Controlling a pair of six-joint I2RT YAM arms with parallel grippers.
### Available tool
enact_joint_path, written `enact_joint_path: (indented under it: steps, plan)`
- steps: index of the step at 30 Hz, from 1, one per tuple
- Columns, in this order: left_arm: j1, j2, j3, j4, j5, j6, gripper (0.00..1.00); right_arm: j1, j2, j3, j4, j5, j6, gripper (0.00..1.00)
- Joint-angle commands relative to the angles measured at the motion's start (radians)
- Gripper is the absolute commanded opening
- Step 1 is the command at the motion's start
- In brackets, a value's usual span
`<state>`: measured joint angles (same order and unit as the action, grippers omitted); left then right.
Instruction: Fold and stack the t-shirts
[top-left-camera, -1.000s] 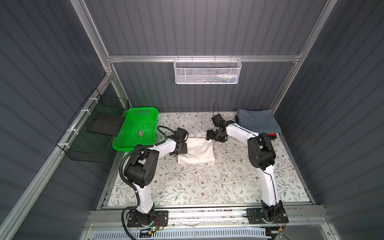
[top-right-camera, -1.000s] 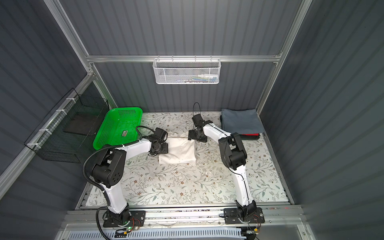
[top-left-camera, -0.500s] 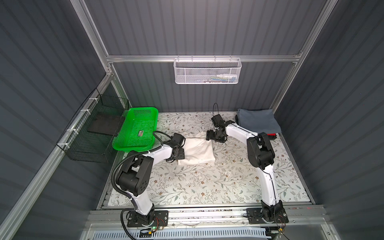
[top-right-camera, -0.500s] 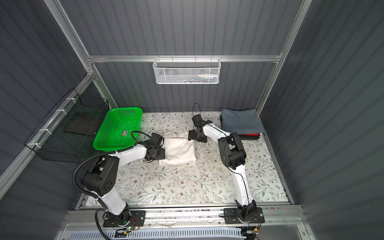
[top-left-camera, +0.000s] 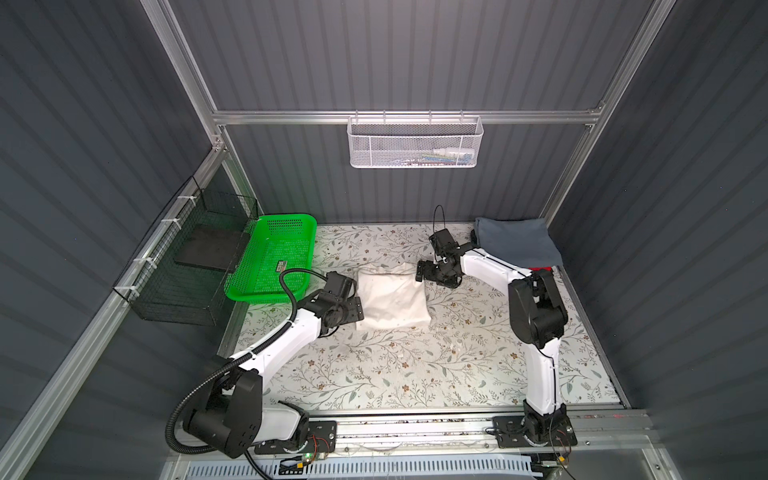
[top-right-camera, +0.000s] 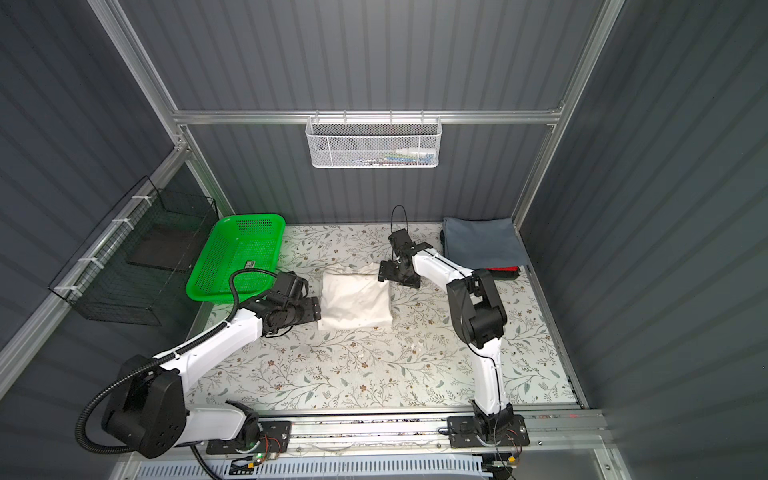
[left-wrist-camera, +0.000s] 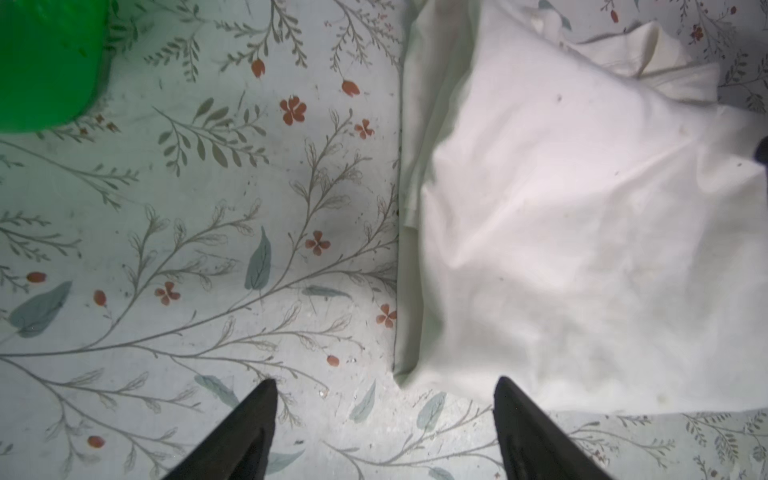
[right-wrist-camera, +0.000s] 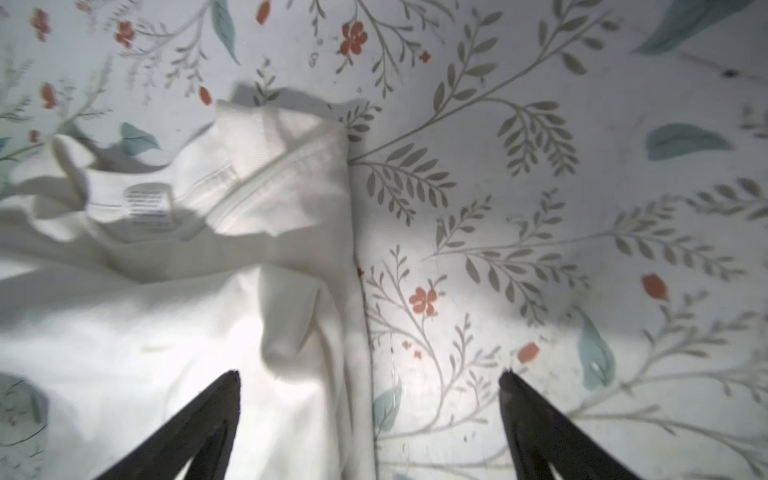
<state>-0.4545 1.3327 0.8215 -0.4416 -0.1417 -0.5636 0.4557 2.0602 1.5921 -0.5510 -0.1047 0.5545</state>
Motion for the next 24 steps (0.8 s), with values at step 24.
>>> enact_joint_path:
  steps: [24]
  plan:
    - [0.008,-0.049,-0.264,0.407,0.163,-0.08,0.54,0.041,-0.262,-0.379,0.3,-0.272,0.177,0.87]
